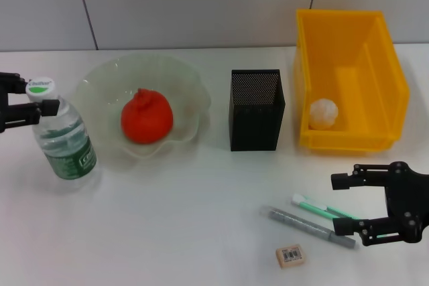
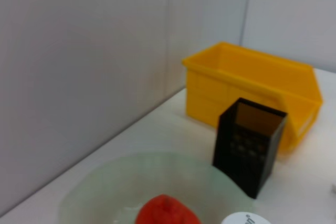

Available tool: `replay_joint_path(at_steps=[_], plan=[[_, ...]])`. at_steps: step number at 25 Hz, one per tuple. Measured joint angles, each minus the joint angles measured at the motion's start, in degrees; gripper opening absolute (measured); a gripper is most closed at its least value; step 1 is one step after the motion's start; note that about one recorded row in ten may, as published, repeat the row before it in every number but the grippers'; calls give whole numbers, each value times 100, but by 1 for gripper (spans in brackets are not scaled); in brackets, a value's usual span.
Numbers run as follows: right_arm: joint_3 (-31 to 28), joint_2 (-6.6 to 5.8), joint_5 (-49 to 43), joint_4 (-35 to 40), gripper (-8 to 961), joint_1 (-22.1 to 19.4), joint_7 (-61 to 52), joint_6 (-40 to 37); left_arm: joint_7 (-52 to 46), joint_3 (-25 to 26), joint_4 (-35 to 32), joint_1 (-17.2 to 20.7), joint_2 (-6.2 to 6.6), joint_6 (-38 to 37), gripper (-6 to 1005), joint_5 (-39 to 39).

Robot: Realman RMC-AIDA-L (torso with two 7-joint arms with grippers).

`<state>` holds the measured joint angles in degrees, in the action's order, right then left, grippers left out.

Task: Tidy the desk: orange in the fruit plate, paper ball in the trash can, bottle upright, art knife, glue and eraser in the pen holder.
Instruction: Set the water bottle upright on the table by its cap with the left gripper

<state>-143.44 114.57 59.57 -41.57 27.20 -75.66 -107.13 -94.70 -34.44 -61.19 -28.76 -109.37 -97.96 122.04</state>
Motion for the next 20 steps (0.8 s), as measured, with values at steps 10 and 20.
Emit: replay_joint_path(at_steps=[10, 20], plan=[[0, 5, 0, 0, 783, -5, -1, 0, -12, -21, 42, 42, 82, 310, 497, 48], [0, 3, 33, -6, 783, 3, -1, 0, 11, -45, 47, 13, -30, 481, 502, 285]])
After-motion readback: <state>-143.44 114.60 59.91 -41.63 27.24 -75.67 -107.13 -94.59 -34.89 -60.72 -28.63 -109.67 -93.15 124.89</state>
